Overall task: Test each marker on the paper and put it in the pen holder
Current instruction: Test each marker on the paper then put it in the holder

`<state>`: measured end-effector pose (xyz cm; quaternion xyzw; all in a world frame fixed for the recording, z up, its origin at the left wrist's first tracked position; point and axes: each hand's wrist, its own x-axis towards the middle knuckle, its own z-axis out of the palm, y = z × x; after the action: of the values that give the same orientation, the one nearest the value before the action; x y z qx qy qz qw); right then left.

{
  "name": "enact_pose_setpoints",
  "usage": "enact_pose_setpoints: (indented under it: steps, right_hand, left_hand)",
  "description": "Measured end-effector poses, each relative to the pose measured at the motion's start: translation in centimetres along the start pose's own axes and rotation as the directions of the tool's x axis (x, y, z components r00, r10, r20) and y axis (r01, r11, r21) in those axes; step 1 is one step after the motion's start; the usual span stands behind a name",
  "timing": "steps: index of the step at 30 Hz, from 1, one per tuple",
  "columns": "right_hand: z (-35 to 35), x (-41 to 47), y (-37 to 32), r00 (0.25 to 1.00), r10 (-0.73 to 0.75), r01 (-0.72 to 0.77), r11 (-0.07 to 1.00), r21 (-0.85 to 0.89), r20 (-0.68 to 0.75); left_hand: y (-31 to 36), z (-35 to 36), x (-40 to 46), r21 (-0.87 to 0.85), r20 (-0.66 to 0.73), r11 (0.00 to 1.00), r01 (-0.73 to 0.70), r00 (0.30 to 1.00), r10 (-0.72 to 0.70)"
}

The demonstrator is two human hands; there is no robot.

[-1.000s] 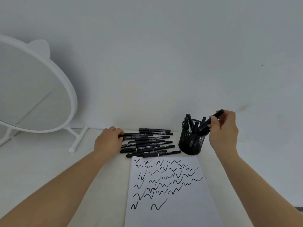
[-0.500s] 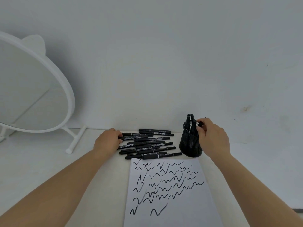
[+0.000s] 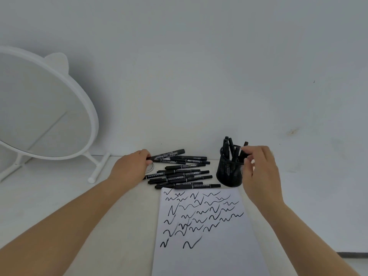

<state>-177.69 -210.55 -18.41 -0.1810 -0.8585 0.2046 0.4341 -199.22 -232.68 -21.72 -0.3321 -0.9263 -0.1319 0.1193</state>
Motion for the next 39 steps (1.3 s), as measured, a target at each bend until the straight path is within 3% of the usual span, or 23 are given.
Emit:
enact_pose_setpoints:
  steps: [3, 5, 7, 10, 12, 15, 18, 21, 24, 28, 30, 32, 33, 35, 36, 39]
  right_hand:
    - [-0.2, -2.3, -1.9, 0.958, 0.175, -0.228, 0.945, 0.233, 0.227]
    - [0.0, -4.0, -3.2, 0.856, 0.237, -0.415, 0.846, 0.336, 0.459]
    - [0.3, -5.5, -4.2, 0.777, 0.228, -0.546, 0.708, 0.448, 0.587]
    - [0.4, -6.8, -5.2, 0.762, 0.303, -0.637, 0.509, 0.579, 0.573]
    - [-0.1, -7.1, -5.6, 0.741, 0.357, -0.671, 0.427, 0.606, 0.569]
    - [-1.2, -7.4, -6.1, 0.737, 0.336, -0.676, 0.382, 0.630, 0.587]
    - [-2.4, -7.6, -6.0, 0.719, 0.368, -0.695, 0.403, 0.596, 0.589]
    - [-3.0, -7.6, -5.9, 0.702, 0.396, -0.711, 0.426, 0.559, 0.591]
    - [-3.3, -7.4, -5.8, 0.712, 0.373, -0.700, 0.432, 0.568, 0.595]
    - [-3.0, -7.3, -5.9, 0.699, 0.362, -0.711, 0.438, 0.550, 0.617]
    - [-3.6, -6.4, -4.5, 0.669, 0.496, -0.732, 0.308, 0.608, 0.554]
    - [-5.4, -5.2, -1.5, 0.629, 0.636, -0.665, 0.142, 0.733, 0.448]
    - [-6.1, -4.9, -0.2, 0.640, 0.660, -0.620, 0.141, 0.772, 0.393]
    - [-6.1, -5.6, 0.9, 0.678, 0.658, -0.631, 0.292, 0.719, 0.327]
    - [-5.2, -6.2, 0.7, 0.702, 0.629, -0.660, 0.397, 0.638, 0.335]
    - [-2.8, -8.2, -2.1, 0.748, 0.483, -0.659, 0.618, 0.429, 0.454]
  left_hand:
    - [3.4, -1.9, -2.5, -0.130, -0.082, 0.989, -0.076, 0.994, 0.066]
    - [6.2, -3.0, -4.6, -0.266, -0.095, 0.955, -0.128, 0.990, 0.107]
    - [8.4, -3.6, -6.8, -0.388, -0.051, 0.907, -0.164, 0.986, 0.156]
    - [10.4, -4.0, -9.4, -0.474, 0.012, 0.859, -0.194, 0.974, 0.226]
    - [11.1, -4.2, -10.3, -0.420, 0.006, 0.876, -0.237, 0.965, 0.264]
    - [11.3, -4.4, -11.1, -0.190, -0.072, 0.911, -0.365, 0.931, 0.358]
    - [12.0, -4.5, -12.9, -0.168, -0.018, 0.889, -0.426, 0.903, 0.430]
    - [12.9, -4.9, -14.3, -0.413, 0.135, 0.867, -0.278, 0.923, 0.360]
    - [13.1, -5.6, -14.6, -0.651, 0.287, 0.757, -0.052, 0.907, 0.309]
    - [13.2, -6.2, -14.5, -0.774, 0.405, 0.623, 0.116, 0.846, 0.346]
    - [12.0, -6.2, -14.5, -0.797, 0.505, 0.559, 0.229, 0.760, 0.409]
    - [9.4, -6.1, -14.6, -0.801, 0.586, 0.421, 0.426, 0.704, 0.402]
    - [8.0, -5.9, -14.5, -0.787, 0.615, 0.312, 0.533, 0.720, 0.321]
    - [5.9, -5.2, -14.0, -0.783, 0.620, 0.131, 0.608, 0.777, 0.104]
    - [5.5, -4.6, -13.7, -0.809, 0.580, 0.134, 0.573, 0.814, 0.022]
    - [6.2, -2.4, -13.6, -0.837, 0.367, 0.407, 0.366, 0.927, -0.077]
